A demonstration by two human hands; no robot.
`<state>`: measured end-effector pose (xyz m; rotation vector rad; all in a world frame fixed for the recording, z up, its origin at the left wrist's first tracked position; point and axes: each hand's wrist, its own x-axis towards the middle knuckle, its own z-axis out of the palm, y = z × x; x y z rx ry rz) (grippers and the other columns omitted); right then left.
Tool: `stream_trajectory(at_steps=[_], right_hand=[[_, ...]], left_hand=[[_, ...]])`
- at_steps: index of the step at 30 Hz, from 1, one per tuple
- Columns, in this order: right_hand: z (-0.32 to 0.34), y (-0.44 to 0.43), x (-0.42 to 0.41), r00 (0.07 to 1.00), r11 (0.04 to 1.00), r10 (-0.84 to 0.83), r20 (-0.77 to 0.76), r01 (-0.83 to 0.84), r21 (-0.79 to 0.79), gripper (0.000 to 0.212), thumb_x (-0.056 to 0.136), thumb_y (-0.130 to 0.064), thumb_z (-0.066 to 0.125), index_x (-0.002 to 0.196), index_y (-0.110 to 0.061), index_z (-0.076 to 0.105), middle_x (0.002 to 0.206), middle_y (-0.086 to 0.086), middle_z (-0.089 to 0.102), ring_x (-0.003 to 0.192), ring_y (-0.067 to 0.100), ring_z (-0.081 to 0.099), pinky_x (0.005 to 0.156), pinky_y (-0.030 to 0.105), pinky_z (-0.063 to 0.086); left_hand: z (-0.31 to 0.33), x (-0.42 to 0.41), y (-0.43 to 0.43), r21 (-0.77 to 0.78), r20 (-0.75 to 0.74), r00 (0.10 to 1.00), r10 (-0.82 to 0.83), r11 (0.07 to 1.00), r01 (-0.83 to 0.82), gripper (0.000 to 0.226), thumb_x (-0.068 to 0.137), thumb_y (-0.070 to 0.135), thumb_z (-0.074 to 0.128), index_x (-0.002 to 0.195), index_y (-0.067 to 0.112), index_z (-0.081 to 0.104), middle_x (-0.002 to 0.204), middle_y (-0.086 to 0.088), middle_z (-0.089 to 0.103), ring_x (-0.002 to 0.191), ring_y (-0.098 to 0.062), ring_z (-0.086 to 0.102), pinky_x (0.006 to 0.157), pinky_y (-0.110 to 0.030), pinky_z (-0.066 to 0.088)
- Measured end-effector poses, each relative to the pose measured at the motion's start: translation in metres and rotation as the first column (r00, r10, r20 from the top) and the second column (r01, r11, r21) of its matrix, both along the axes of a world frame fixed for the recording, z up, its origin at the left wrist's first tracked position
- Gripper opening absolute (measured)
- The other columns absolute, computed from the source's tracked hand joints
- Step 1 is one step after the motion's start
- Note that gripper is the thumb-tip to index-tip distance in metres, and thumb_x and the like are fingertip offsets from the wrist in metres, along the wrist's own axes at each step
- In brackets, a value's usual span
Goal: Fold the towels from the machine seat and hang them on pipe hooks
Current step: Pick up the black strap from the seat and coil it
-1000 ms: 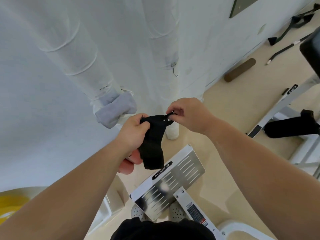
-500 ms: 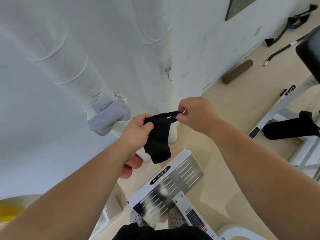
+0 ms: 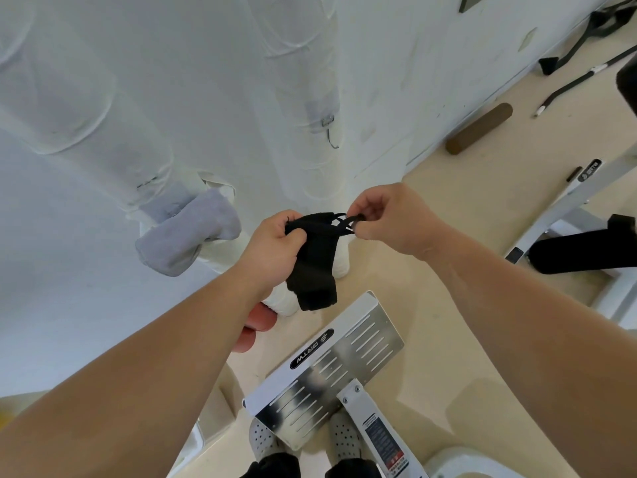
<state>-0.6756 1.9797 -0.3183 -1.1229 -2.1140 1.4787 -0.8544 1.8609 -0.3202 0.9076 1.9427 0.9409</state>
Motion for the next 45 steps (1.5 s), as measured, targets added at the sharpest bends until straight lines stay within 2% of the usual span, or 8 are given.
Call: stream_trajectory(at_steps=[4, 8, 11, 18, 23, 31, 35, 45], right_hand=[[-0.002, 0.001, -0.003, 0.995, 0.999, -0.046, -0.091, 0.045, -0.019, 0.026, 0.076, 0.006, 0.071, 0.084, -0.018, 0.071, 0.068, -0.008, 0.057, 0.059, 0.002, 0.051, 0.063, 0.014, 0.045], [-0.004, -0.001, -0.007, 0.957, 0.932, -0.151, -0.247, 0.054, -0.357, 0.024, 0.085, 0.009, 0.065, 0.087, -0.014, 0.07, 0.08, -0.001, 0.068, 0.083, 0.017, 0.066, 0.09, 0.038, 0.057], [-0.005, -0.004, -0.009, 0.938, 0.882, -0.185, -0.292, 0.027, -0.47, 0.025, 0.089, 0.01, 0.061, 0.093, -0.014, 0.07, 0.085, 0.003, 0.07, 0.089, 0.021, 0.07, 0.09, 0.04, 0.059], [-0.013, 0.002, -0.037, 0.919, 0.915, -0.277, -0.28, 0.163, -0.37, 0.019, 0.086, 0.004, 0.068, 0.095, -0.012, 0.069, 0.069, 0.0, 0.066, 0.074, 0.017, 0.067, 0.082, 0.036, 0.06], [-0.033, 0.028, -0.055, 0.907, 0.922, -0.325, -0.27, 0.239, -0.306, 0.022, 0.083, 0.006, 0.072, 0.09, -0.011, 0.06, 0.069, 0.006, 0.063, 0.064, 0.016, 0.063, 0.072, 0.032, 0.059], [-0.054, 0.09, -0.074, 0.947, 0.95, -0.266, -0.178, 0.226, -0.216, 0.023, 0.084, 0.001, 0.068, 0.097, -0.017, 0.06, 0.076, 0.003, 0.069, 0.07, 0.018, 0.065, 0.076, 0.036, 0.062], [-0.058, 0.112, -0.078, 0.938, 0.936, -0.316, -0.14, 0.284, -0.209, 0.026, 0.081, -0.003, 0.072, 0.093, -0.018, 0.055, 0.081, 0.004, 0.073, 0.072, 0.023, 0.067, 0.087, 0.054, 0.057], [-0.068, 0.134, -0.101, 0.915, 0.929, -0.37, -0.159, 0.368, -0.04, 0.027, 0.09, -0.004, 0.062, 0.084, -0.026, 0.047, 0.085, 0.008, 0.064, 0.07, 0.02, 0.057, 0.062, 0.032, 0.046]], left_hand=[[-0.004, -0.004, 0.0, 0.016, 0.015, 1.0, -0.003, 1.0, 0.003, 0.019, 0.093, 0.004, 0.047, 0.094, 0.011, 0.065, 0.075, -0.002, 0.059, 0.068, -0.013, 0.052, 0.061, -0.026, 0.041], [-0.006, -0.007, -0.006, 0.02, 0.013, 0.999, -0.031, 0.999, 0.031, 0.021, 0.094, 0.004, 0.048, 0.091, 0.016, 0.065, 0.074, 0.003, 0.06, 0.066, -0.007, 0.053, 0.058, -0.017, 0.043], [-0.01, -0.01, -0.006, -0.026, 0.004, 0.997, -0.082, 0.996, 0.082, 0.019, 0.091, 0.0, 0.05, 0.092, 0.012, 0.065, 0.074, -0.001, 0.059, 0.068, -0.013, 0.052, 0.063, -0.026, 0.043], [-0.006, -0.008, 0.03, -0.019, 0.161, 0.96, -0.229, 0.972, 0.235, 0.034, 0.091, 0.004, 0.052, 0.107, 0.031, 0.065, 0.074, 0.002, 0.065, 0.069, -0.009, 0.06, 0.065, -0.022, 0.048], [-0.032, -0.004, 0.074, 0.071, -0.017, 0.98, -0.199, 0.977, 0.2, 0.01, 0.099, 0.031, 0.059, 0.103, 0.022, 0.062, 0.102, -0.008, 0.073, 0.098, -0.028, 0.067, 0.088, -0.042, 0.054], [-0.063, -0.017, 0.136, 0.162, -0.017, 1.0, -0.016, 0.987, 0.019, 0.013, 0.101, 0.02, 0.052, 0.094, 0.016, 0.062, 0.074, 0.009, 0.064, 0.068, -0.007, 0.056, 0.065, -0.021, 0.042], [-0.068, -0.023, 0.156, 0.188, -0.084, 0.995, 0.052, 0.982, -0.035, 0.014, 0.1, 0.022, 0.05, 0.091, 0.02, 0.06, 0.084, 0.001, 0.069, 0.076, -0.016, 0.061, 0.069, -0.029, 0.048], [-0.076, -0.03, 0.195, 0.218, -0.142, 0.969, 0.203, 0.961, -0.17, 0.017, 0.099, 0.021, 0.053, 0.09, 0.013, 0.066, 0.082, 0.004, 0.061, 0.075, -0.015, 0.055, 0.067, -0.028, 0.043]])
